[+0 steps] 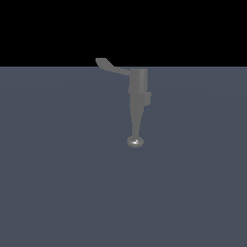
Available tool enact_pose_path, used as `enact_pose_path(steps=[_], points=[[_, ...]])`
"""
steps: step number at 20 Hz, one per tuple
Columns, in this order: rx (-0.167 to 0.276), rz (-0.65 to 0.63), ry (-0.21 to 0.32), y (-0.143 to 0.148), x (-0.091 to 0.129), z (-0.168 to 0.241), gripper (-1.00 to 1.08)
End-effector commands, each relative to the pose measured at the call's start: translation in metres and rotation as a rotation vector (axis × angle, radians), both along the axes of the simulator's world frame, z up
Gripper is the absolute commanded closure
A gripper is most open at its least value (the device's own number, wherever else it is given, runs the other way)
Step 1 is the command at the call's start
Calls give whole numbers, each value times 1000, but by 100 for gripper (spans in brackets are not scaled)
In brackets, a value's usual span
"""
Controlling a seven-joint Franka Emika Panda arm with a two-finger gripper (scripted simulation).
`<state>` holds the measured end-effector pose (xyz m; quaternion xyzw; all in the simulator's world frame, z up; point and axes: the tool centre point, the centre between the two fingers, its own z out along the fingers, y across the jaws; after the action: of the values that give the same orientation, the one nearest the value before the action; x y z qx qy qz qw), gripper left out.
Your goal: Turn on the faucet by rotating a designated handle.
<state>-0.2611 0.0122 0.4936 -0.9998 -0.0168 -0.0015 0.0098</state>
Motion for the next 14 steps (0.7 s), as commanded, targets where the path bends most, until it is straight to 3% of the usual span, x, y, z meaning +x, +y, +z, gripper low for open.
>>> enact_pose_path(steps=[1,14], points=[[0,0,0,0,0,0,108],[-4,-57,-15,-16,8,0,108]])
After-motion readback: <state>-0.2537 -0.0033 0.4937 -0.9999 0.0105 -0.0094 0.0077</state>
